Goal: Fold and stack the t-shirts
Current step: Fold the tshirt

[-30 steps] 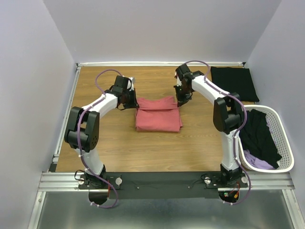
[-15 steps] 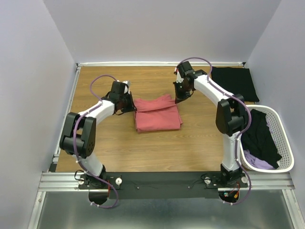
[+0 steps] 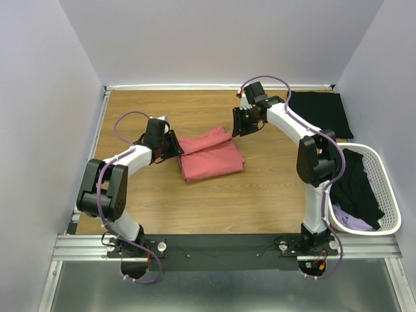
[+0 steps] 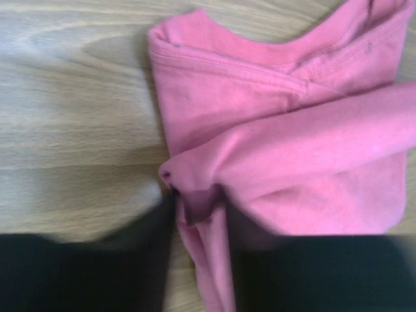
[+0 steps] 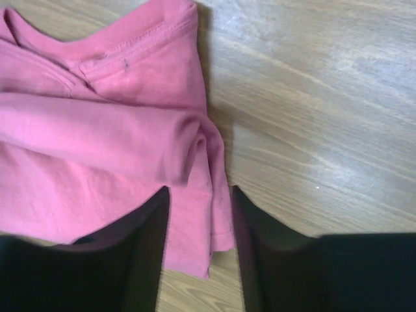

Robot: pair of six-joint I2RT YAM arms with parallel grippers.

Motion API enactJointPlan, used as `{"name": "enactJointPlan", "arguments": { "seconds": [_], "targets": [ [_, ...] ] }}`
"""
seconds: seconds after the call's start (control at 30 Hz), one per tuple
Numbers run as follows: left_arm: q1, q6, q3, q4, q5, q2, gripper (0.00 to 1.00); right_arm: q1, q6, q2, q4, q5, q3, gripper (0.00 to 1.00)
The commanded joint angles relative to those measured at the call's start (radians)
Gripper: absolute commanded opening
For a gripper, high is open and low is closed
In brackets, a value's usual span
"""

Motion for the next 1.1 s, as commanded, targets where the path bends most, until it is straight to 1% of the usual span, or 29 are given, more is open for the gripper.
{"name": "enactJointPlan", "arguments": {
  "seconds": [0.0,0.03,0.07,0.1,0.13,0.27,0.3,0.33,0.37,0.4,0.43,0.5,0.53,0.67,0.73,0.77,0.93,1.03,1.07],
  "targets": [
    [0.012,-0.013,0.017,0.032,-0.057,0.001,0.65,-0.005,-0.002,-0.033,0.041,-0.003,-0.008,0.53],
    [0.012,-0.008,0.021,0.033,-0.054,-0.007,0.72,0.001,-0.004,-0.048,0.046,0.007,-0.025,0.56],
    [0.012,-0.002,0.027,0.032,-0.054,-0.016,0.87,0.004,-0.001,-0.065,0.052,0.015,-0.036,0.56],
    [0.012,0.007,0.028,0.028,-0.062,-0.041,0.92,0.008,0.001,-0.103,0.058,0.018,-0.048,0.56],
    [0.012,0.012,0.024,0.021,-0.065,-0.059,0.94,0.022,0.004,-0.119,0.069,0.017,-0.078,0.56],
    [0.002,0.017,-0.005,-0.004,-0.086,-0.163,0.95,0.067,0.015,-0.175,0.110,-0.011,-0.155,0.54],
    [-0.008,0.015,-0.012,-0.007,-0.106,-0.204,0.92,0.077,0.021,-0.180,0.135,-0.022,-0.166,0.52],
    [-0.042,0.012,-0.015,-0.025,-0.120,-0.220,0.88,0.084,0.035,-0.176,0.144,-0.046,-0.175,0.50],
    [-0.068,0.012,-0.013,-0.036,-0.132,-0.231,0.80,0.088,0.042,-0.171,0.156,-0.062,-0.186,0.48],
    [-0.089,0.012,-0.010,-0.048,-0.160,-0.248,0.76,0.091,0.045,-0.163,0.173,-0.075,-0.186,0.43],
    [-0.128,0.009,-0.012,-0.060,-0.168,-0.249,0.65,0.100,0.047,-0.144,0.178,-0.095,-0.183,0.42],
    [-0.146,0.001,-0.018,-0.057,-0.166,-0.234,0.57,0.104,0.047,-0.119,0.194,-0.114,-0.171,0.37],
    [-0.152,0.000,-0.022,-0.051,-0.168,-0.220,0.50,0.104,0.051,-0.094,0.201,-0.126,-0.165,0.36],
    [-0.153,0.021,0.025,-0.027,-0.168,-0.110,0.39,0.104,0.045,-0.035,0.225,-0.158,-0.117,0.34],
    [-0.145,0.035,0.068,-0.019,-0.184,-0.026,0.37,0.102,0.044,0.019,0.238,-0.171,-0.074,0.33],
    [-0.140,0.047,0.118,-0.021,-0.204,0.037,0.36,0.102,0.044,0.034,0.241,-0.177,-0.062,0.33],
    [-0.088,0.060,0.244,-0.019,-0.198,0.200,0.35,0.076,0.059,0.130,0.288,-0.180,-0.017,0.33],
    [-0.061,0.072,0.300,-0.019,-0.183,0.260,0.35,0.038,0.102,0.134,0.345,-0.186,-0.028,0.33],
    [-0.056,0.078,0.323,-0.022,-0.183,0.266,0.37,0.027,0.117,0.133,0.362,-0.186,-0.043,0.33]
  ]
}}
